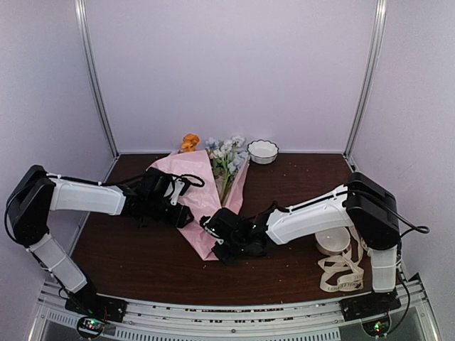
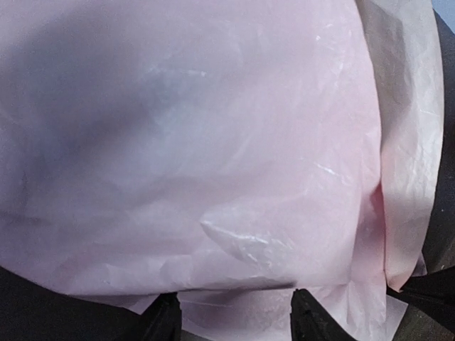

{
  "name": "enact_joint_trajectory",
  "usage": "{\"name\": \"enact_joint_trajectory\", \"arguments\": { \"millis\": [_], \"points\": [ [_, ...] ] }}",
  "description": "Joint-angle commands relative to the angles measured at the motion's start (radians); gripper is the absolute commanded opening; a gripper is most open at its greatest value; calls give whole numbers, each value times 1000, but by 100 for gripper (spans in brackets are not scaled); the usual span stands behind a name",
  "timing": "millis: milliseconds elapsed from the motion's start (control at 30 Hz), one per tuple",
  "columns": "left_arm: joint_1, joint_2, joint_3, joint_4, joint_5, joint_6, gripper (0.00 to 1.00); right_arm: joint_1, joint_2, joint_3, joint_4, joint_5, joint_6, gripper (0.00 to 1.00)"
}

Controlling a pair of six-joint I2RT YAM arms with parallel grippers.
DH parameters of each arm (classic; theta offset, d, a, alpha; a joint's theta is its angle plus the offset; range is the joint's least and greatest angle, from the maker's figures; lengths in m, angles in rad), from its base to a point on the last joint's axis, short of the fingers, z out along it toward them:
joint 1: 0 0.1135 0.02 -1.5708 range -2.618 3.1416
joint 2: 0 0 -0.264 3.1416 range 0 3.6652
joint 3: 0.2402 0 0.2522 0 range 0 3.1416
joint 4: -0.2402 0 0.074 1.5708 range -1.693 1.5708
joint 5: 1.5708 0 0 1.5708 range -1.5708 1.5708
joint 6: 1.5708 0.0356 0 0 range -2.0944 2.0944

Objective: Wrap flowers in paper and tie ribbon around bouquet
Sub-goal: Fold the two-thirds-folded wrapping paper at the center of the board.

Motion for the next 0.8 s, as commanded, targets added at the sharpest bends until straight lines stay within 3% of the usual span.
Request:
{"name": "enact_joint_trajectory", "arguments": {
  "millis": [0,167,467,767],
  "points": [
    [5,128,112,39,9,29,55,-5,5,6,-140,33,-12,0],
    [-11,286,230,-16,31,-7,52,26,-35,48,-173,167,-93,0],
    [-21,321,224,-24,53,12,52,191,14,160,-232,428,-387,0],
    [-19,256,225,-21,85,51,53,228,89,187,-217,442,-493,0]
  ]
}}
